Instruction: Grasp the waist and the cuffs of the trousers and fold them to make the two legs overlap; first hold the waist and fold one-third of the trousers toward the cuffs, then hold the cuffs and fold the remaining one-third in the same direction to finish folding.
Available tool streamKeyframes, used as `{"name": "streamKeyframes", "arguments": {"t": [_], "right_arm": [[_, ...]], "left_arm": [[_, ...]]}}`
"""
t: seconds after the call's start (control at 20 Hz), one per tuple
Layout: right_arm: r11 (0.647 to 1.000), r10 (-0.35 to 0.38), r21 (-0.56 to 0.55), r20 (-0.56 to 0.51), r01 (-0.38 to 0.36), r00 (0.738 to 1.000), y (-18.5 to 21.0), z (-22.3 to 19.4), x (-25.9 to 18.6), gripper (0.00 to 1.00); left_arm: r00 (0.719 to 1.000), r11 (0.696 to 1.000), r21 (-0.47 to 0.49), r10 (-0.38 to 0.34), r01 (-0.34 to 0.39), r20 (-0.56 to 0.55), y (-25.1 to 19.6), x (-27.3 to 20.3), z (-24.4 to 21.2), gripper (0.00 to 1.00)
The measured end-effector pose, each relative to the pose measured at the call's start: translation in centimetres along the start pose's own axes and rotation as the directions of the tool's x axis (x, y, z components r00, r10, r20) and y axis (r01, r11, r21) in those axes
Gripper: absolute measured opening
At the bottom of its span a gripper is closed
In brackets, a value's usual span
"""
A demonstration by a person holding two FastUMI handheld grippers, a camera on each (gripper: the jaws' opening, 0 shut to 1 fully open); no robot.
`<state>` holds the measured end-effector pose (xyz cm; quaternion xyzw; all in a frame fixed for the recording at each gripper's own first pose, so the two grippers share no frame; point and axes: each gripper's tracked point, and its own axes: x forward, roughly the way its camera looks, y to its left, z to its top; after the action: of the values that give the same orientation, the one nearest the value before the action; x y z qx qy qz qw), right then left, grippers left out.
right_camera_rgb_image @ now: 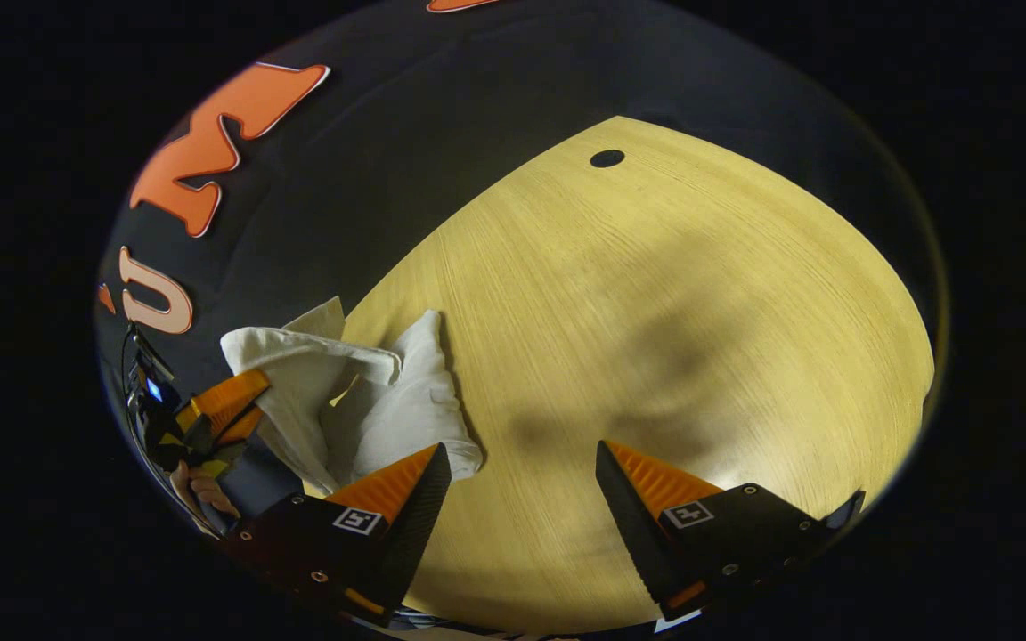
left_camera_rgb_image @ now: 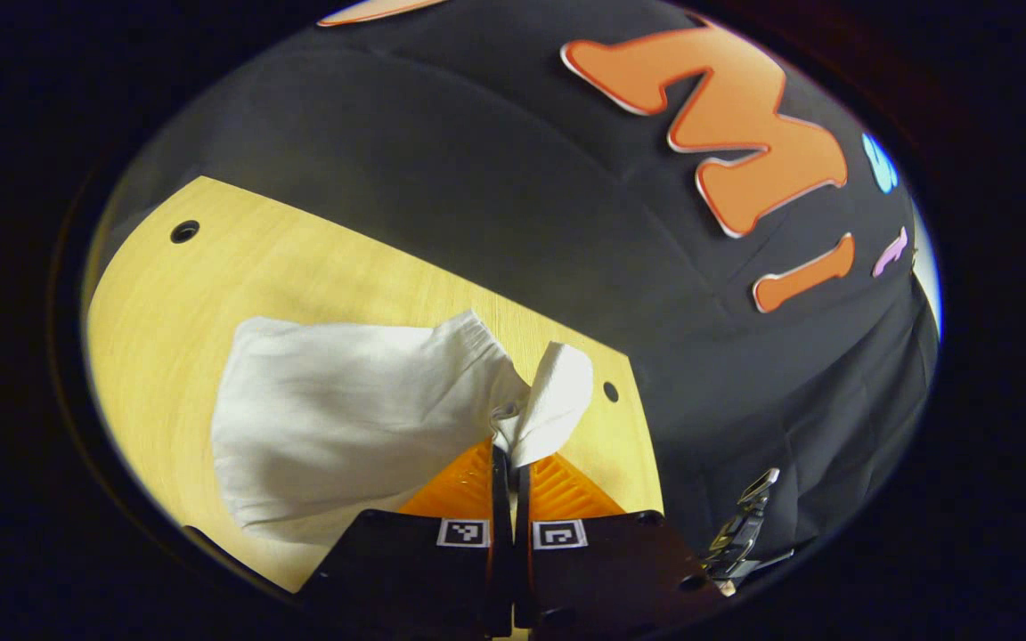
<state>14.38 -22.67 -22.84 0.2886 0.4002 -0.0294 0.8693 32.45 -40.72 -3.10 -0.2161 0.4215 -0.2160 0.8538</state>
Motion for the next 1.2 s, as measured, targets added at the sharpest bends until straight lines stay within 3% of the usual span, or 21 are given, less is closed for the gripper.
{"name": "streamKeyframes", "arguments": {"t": [0.45,0.55,0.7,0.75,0.9,1.2], "right_arm": [[1.0,-0.016,0.014,0.014,0.016,1.0,-1.2,0.3,-0.5,0.99],[1.0,-0.017,0.008,0.011,0.017,1.0,-1.0,0.3,-0.5,0.99],[1.0,-0.024,-0.014,0.012,0.024,1.0,-0.4,0.2,-0.4,0.99],[1.0,-0.024,-0.02,0.012,0.024,1.0,-0.2,0.2,-0.4,0.99],[0.999,-0.017,-0.048,0.008,0.017,1.0,1.2,0.2,-0.2,0.99],[0.987,-0.006,-0.162,0.058,0.015,0.998,4.7,1.8,-0.7,0.99]], "left_arm": [[0.968,0.982,0.148,0.144,-0.114,-0.207,-0.5,6.3,-9.5,0.05],[0.968,0.984,0.148,0.126,-0.095,-0.218,-1.0,6.7,-10.4,0.13],[0.97,0.986,0.144,0.115,-0.085,-0.216,0.0,6.0,-10.7,0.51],[0.973,0.989,0.134,0.092,-0.064,-0.212,-0.3,5.6,-10.7,0.52],[0.973,0.993,0.105,0.069,-0.047,-0.219,-1.1,4.9,-11.2,1.0],[0.99,0.979,0.185,0.107,-0.088,-0.094,1.3,-0.4,-8.3,1.0]]}}
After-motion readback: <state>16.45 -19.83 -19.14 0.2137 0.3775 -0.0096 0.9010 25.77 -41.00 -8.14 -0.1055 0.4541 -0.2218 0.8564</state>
